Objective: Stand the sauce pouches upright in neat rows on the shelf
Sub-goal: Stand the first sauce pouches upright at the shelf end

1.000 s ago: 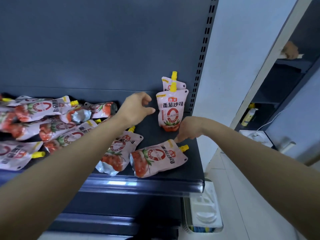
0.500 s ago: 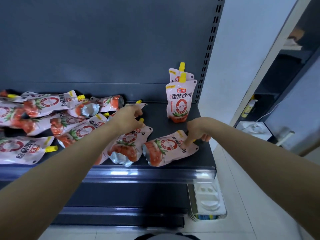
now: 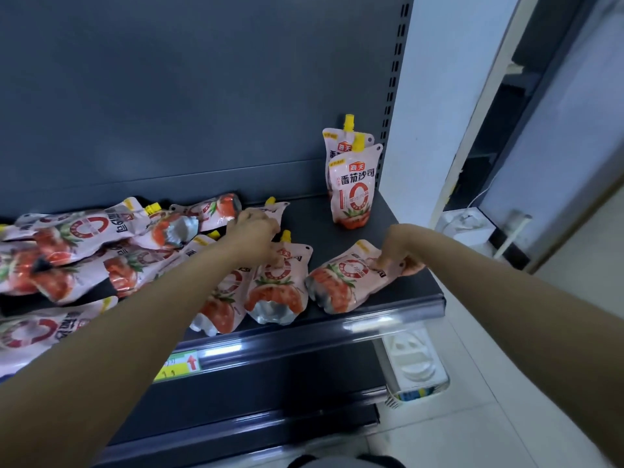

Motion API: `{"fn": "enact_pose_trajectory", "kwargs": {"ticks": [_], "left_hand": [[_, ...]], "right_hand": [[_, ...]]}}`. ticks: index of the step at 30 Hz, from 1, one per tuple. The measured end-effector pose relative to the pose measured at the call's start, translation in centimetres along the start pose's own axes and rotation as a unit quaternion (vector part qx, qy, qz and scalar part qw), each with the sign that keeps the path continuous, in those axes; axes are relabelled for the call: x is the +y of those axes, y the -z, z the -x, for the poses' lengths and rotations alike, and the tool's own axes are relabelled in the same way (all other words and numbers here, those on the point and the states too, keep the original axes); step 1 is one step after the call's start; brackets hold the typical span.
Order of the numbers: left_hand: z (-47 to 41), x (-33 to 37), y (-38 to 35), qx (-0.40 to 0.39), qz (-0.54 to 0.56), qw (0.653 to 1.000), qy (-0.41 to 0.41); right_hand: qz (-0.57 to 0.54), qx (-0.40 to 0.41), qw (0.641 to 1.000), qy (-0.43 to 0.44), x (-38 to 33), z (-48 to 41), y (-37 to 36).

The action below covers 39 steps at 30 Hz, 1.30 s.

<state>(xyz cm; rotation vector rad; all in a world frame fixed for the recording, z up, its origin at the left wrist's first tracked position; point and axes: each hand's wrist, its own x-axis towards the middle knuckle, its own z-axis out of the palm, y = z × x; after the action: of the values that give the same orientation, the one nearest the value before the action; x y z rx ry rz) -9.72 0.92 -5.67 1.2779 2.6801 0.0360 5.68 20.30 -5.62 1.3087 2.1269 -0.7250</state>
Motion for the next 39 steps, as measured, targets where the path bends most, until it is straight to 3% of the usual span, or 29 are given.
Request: {"fn": "enact_pose_trajectory", "kwargs": {"ticks": [3,6,12,15,18,24,30,39], "left_hand": [[-0.6,-0.3,-0.1,-0.025,-0.002,1.000,-0.018],[-1.4,-0.7,-0.1,-0.046,0.006,0.998,-0.032],[-2.5,-1.3,-0.4,-0.003,0.100,0.995,-0.020],[-3.2,-1.1,-0.4,-0.031,0.026,0.998,-0.042],[-4.0,-0.9,-0.4,-0.070,-0.052,0.994,-0.059],[-5.5,-0.6,-0.8,-0.072,-0.135,0.987,-0.053],[-6.6,-0.5,-0.8,-0.096,-0.100,0.989,-0.050],[-6.6,0.3,-0.6,-0.015,-0.001,0.997,-0.078]], "right_hand": [[-0.042,0.038,0.998,0.009,0.2,0.7,-0.3],[-0.017,0.124,0.991,0.055,0.2,2.1,0.1],[-0.141,0.208,0.953,0.167,-0.9,4.1,2.4],[-0.143,0.247,0.933,0.221,-2.0,5.2,3.3],[-0.142,0.260,0.922,0.250,-2.4,5.9,4.2],[-0.119,0.280,0.911,0.278,-2.2,5.6,5.3],[-0.109,0.268,0.913,0.286,-1.9,5.4,5.8],[-0.072,0.296,0.904,0.299,-1.4,4.7,6.3]]}}
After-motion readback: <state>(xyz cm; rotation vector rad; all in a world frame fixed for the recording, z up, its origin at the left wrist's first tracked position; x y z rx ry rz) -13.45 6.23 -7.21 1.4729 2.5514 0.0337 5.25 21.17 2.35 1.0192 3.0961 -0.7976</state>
